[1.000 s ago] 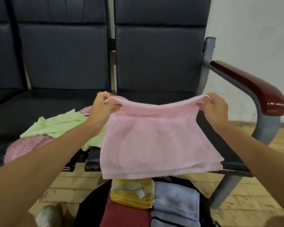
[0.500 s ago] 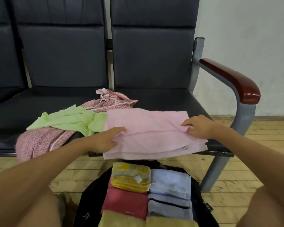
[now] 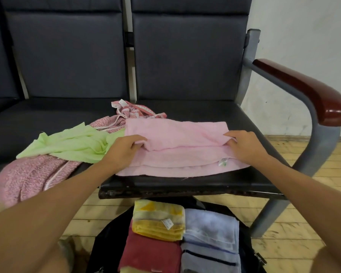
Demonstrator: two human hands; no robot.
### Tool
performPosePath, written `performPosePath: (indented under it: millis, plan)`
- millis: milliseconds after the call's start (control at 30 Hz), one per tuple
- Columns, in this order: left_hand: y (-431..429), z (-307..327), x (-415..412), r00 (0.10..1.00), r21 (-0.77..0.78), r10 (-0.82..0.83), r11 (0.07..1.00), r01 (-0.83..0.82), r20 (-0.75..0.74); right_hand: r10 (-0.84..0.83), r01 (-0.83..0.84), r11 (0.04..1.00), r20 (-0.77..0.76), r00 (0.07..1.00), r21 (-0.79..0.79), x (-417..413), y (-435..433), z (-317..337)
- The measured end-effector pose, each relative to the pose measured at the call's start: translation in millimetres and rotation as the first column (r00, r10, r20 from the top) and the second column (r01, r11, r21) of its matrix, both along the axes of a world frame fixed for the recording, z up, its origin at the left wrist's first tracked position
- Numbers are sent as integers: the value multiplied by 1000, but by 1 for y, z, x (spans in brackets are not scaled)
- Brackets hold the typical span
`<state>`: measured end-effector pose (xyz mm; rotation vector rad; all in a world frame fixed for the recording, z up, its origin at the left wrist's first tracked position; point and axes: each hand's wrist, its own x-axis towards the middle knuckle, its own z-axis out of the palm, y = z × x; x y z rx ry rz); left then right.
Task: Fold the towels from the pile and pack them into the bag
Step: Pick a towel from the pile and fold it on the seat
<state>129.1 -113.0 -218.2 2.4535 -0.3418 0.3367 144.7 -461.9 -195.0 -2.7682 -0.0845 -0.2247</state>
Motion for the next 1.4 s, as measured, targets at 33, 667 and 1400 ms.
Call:
performPosePath:
  millis: [33, 667, 1400]
  plan:
    - [-1, 4, -2, 999, -24, 24, 999, -24, 30, 4, -5, 1000, 33, 999, 20, -1, -1, 2]
    - [28, 54, -79, 869, -256, -88, 966, -46, -487, 160, -192, 973, -225, 961, -127, -78, -29, 38]
    - [-6, 49, -49, 663, -476, 87, 628, -616, -744, -79, 409, 786, -581, 810, 463, -39, 2, 34]
